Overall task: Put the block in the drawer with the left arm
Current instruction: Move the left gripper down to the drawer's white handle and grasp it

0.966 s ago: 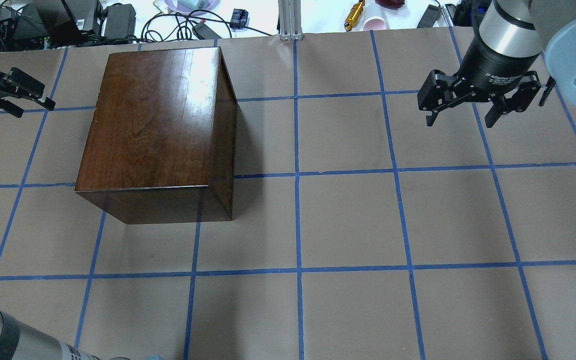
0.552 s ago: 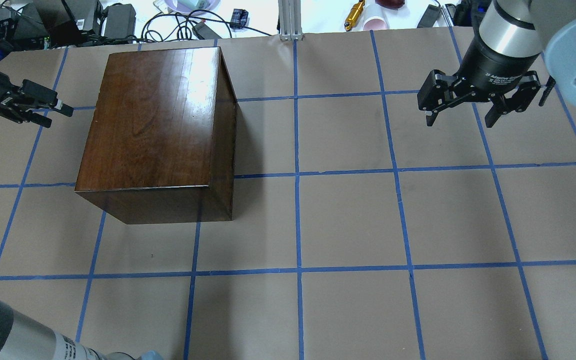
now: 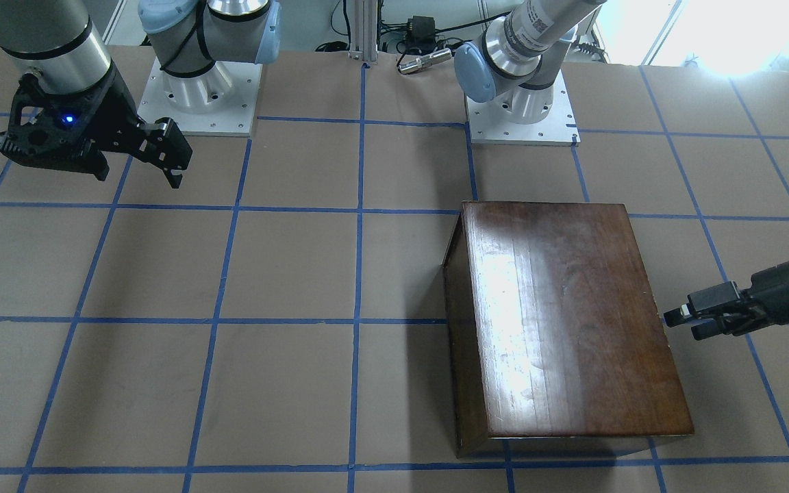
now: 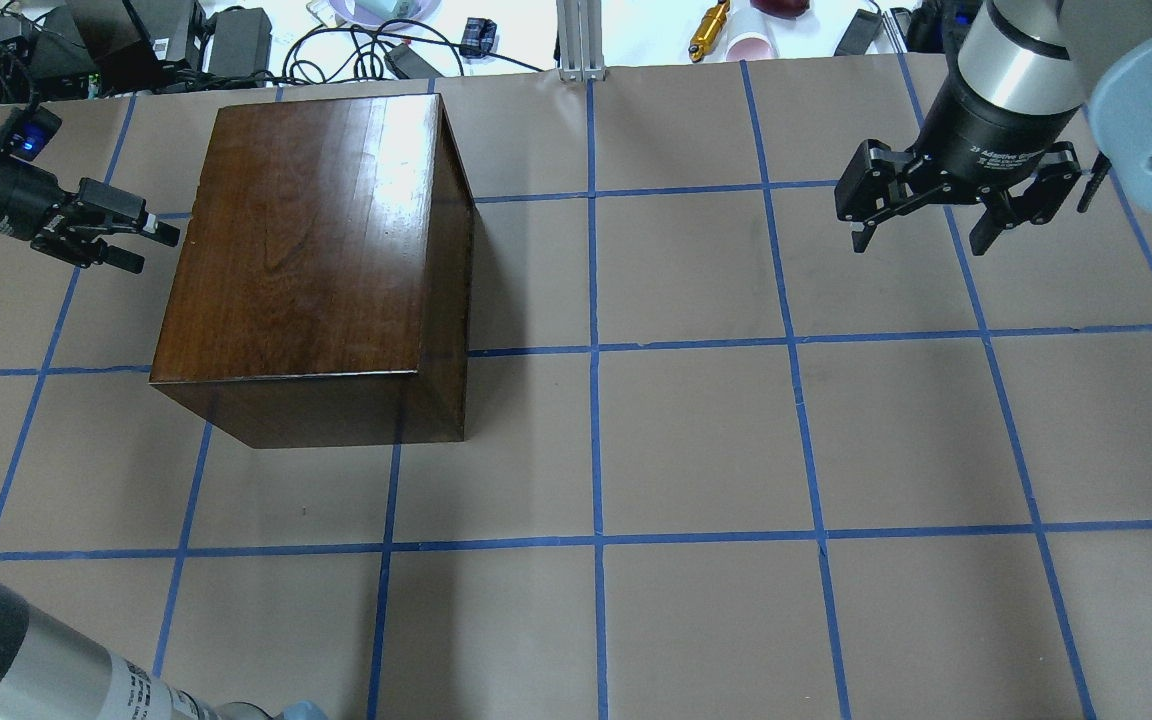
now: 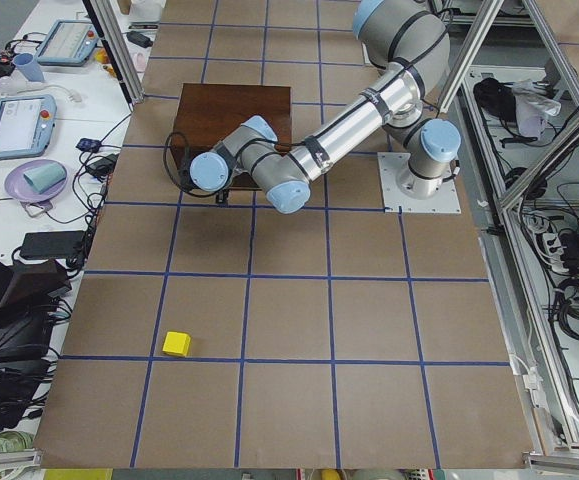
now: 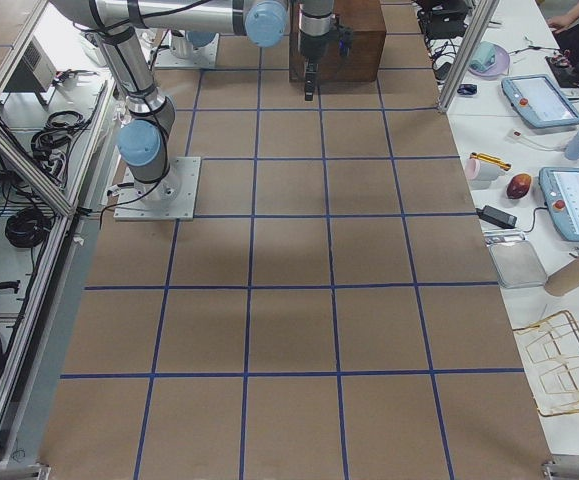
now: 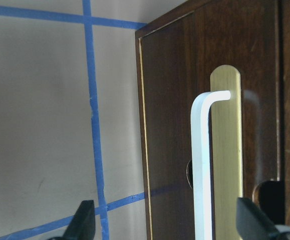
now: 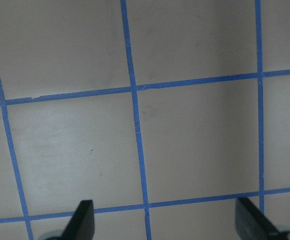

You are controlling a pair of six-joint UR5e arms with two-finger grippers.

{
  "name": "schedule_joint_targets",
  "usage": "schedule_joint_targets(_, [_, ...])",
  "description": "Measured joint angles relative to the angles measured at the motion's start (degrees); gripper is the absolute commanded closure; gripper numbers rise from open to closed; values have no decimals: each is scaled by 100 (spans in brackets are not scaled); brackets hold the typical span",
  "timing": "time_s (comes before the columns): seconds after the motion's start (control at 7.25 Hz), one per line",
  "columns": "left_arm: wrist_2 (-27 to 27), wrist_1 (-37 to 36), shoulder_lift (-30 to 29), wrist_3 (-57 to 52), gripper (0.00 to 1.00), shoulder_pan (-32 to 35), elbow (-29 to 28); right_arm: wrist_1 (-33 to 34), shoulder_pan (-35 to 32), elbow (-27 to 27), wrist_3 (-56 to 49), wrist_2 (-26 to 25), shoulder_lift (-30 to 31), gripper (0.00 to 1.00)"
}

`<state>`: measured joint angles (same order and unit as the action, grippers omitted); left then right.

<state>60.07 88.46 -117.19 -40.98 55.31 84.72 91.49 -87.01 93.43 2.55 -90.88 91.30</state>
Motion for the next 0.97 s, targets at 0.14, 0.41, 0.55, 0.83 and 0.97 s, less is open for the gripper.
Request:
schedule_joint_targets(0.14, [-29,-5,-36,4,0,20,40,0,0,0,0,0,1,0])
schedule_joint_targets(0.41, [-44,-7,-81,30,1,53,70,0,0,0,0,0,-1,0])
schedule_joint_targets(0.55, [-42,-5,-88,45,2,71,75,0,0,0,0,0,-1,0])
schedule_joint_targets(0.83, [-34,-6,-106,64,10,122,79,0,0,0,0,0,1,0])
schedule_joint_targets(0.97, [-29,-15,-109,72,17,152,79,0,0,0,0,0,1,0])
